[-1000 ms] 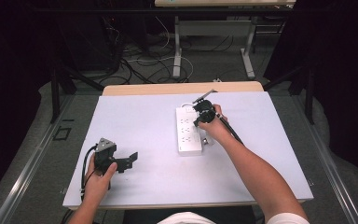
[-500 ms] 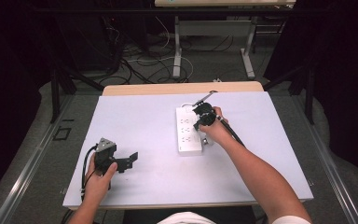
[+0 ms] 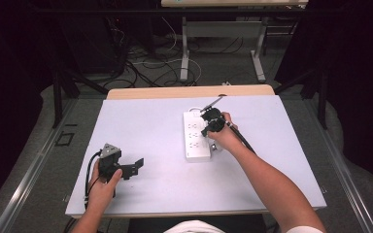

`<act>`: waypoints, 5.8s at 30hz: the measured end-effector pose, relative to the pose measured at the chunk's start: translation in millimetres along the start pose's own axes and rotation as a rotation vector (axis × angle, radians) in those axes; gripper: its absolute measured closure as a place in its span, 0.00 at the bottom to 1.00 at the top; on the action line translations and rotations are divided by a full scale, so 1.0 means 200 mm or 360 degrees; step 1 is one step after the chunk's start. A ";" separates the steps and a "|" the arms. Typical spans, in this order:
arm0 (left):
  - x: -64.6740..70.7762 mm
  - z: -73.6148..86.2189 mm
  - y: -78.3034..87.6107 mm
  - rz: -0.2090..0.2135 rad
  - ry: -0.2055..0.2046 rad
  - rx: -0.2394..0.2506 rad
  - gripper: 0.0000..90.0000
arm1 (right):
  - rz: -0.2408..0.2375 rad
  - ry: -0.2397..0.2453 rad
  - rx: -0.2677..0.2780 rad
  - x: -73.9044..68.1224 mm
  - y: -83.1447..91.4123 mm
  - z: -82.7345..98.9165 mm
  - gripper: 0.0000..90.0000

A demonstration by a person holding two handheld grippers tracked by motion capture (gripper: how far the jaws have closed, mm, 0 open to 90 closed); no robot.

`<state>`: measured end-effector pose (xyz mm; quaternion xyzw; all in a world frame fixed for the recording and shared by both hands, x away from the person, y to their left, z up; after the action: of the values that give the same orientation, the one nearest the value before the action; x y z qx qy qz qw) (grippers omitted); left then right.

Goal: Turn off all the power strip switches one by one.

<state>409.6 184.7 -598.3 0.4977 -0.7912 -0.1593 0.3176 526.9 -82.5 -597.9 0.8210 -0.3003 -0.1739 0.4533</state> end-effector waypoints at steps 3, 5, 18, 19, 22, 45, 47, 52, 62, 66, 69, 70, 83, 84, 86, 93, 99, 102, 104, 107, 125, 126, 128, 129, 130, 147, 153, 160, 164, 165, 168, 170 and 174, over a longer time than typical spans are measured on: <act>0.00 0.00 0.00 0.0002 -0.0002 -0.0008 0.02 | 0.0006 0.0018 -0.0023 0.00 0.00 0.01 1.00; 0.00 0.00 0.00 -0.0001 -0.0002 0.0001 0.02 | 0.0010 -0.0004 -0.0017 0.00 0.00 0.01 1.00; 0.00 0.00 0.00 0.0001 0.0000 -0.0001 0.02 | 0.0003 -0.0002 0.0025 0.00 0.00 0.00 1.00; 0.00 0.00 0.00 0.0000 -0.0001 0.0000 0.02 | 0.0007 -0.0005 0.0024 0.00 0.00 0.00 1.00; 0.00 0.00 0.00 -0.0001 -0.0001 0.0002 0.02 | 0.0016 0.0014 0.0017 0.00 0.00 0.01 1.00; 0.01 0.00 0.00 0.0006 -0.0006 -0.0009 0.02 | 0.0003 -0.0001 0.0037 -0.01 -0.01 0.01 1.00; 0.01 0.00 0.00 0.0006 -0.0006 -0.0010 0.02 | 0.0001 -0.0006 0.0038 -0.01 -0.01 0.01 1.00; 0.01 0.01 0.00 0.0006 -0.0006 -0.0016 0.02 | -0.0001 -0.0006 0.0045 -0.01 -0.01 0.01 1.00; 0.01 0.00 0.00 0.0006 -0.0007 -0.0006 0.02 | -0.0020 -0.0017 0.0074 -0.02 0.01 0.00 1.00; 0.01 0.01 0.00 0.0010 -0.0012 -0.0016 0.02 | -0.0019 -0.0021 0.0052 -0.03 0.03 0.01 1.00; 0.01 0.00 0.00 0.0009 -0.0011 -0.0015 0.02 | -0.0022 -0.0009 0.0067 -0.04 0.04 0.00 1.00; 0.01 0.00 0.00 0.0009 -0.0011 -0.0015 0.02 | -0.0021 -0.0008 0.0031 -0.04 0.05 0.01 1.00; 0.01 0.00 0.00 0.0009 -0.0011 -0.0011 0.02 | -0.0042 0.0058 0.0032 -0.11 0.09 0.02 1.00; 0.01 0.00 0.00 0.0009 -0.0011 -0.0012 0.02 | -0.0035 0.0072 0.0062 -0.11 0.08 0.01 1.00; 0.01 0.00 0.00 0.0009 -0.0012 -0.0012 0.02 | -0.0051 0.0077 0.0071 -0.12 0.09 0.01 1.00; 0.01 0.00 0.00 0.0007 -0.0014 -0.0010 0.02 | -0.0068 0.0101 0.0032 -0.16 0.11 0.03 1.00; 0.01 0.00 0.01 0.0008 -0.0013 -0.0010 0.02 | -0.0068 0.0173 0.0023 -0.18 0.11 0.04 1.00; 0.01 0.00 0.00 0.0007 -0.0008 0.0007 0.02 | -0.0094 0.0185 -0.0046 -0.19 0.11 0.07 1.00; 0.01 0.00 0.00 0.0008 -0.0008 0.0006 0.02 | -0.0065 0.0193 -0.0022 -0.18 0.10 0.08 1.00; 0.01 0.00 0.01 0.0008 -0.0012 -0.0010 0.02 | -0.0059 0.0186 -0.0043 -0.18 0.10 0.09 1.00; 0.01 0.00 0.00 0.0007 -0.0008 0.0006 0.02 | -0.0050 0.0160 0.0006 -0.18 0.06 0.11 1.00; 0.01 0.00 0.00 0.0006 -0.0008 0.0006 0.02 | -0.0044 0.0188 0.0012 -0.18 0.06 0.11 1.00; 0.01 0.00 0.01 0.0006 -0.0010 -0.0006 0.02 | -0.0039 0.0192 -0.0039 -0.17 0.07 0.12 1.00; 0.01 0.00 0.01 0.0006 -0.0011 -0.0011 0.02 | -0.0041 0.0199 -0.0057 -0.17 0.07 0.12 1.00; 0.01 0.00 0.01 0.0006 -0.0010 -0.0010 0.02 | -0.0041 0.0160 0.0008 -0.18 0.06 0.11 1.00; 0.01 0.00 0.00 0.0005 -0.0005 0.0008 0.02 | -0.0052 0.0142 0.0029 -0.18 0.06 0.11 1.00; 0.01 0.00 0.01 0.0005 -0.0008 -0.0009 0.02 | -0.0046 0.0186 -0.0015 -0.17 0.07 0.13 1.00; 0.01 0.00 0.00 0.0009 -0.0016 -0.0013 0.02 | -0.0065 0.0179 -0.0011 -0.17 0.06 0.14 1.00; 0.01 0.00 0.00 0.0006 -0.0011 0.0002 0.02 | -0.0061 0.0170 0.0008 -0.17 0.06 0.13 1.00; 0.01 0.00 0.00 0.0008 -0.0014 -0.0014 0.02 | -0.0070 0.0182 -0.0003 -0.17 0.06 0.14 1.00; 0.01 0.01 0.00 0.0007 -0.0012 -0.0013 0.02 | -0.0069 0.0172 -0.0052 -0.17 0.07 0.15 1.00; 0.01 0.01 0.01 0.0012 -0.0008 -0.0016 0.02 | -0.0085 0.0146 -0.0029 -0.18 0.07 0.14 1.00; 0.01 0.00 0.01 0.0003 0.0001 0.0011 0.02 | -0.0065 0.0158 0.0043 -0.18 0.06 0.13 1.00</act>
<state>408.2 184.3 -597.3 0.4983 -0.7921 -0.1562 0.3161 481.8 -80.9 -601.8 0.8407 -0.2630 -0.1382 0.4528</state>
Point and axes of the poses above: each handheld gripper's, and its own axes: y roughly backward along the jaws, z roughly out of its underside, x roughly to its right, the point moved 10 cm from there along -y, roughly forward along the jaws, and after that the axes turned 13 degrees about y, right-handed, at the moved point
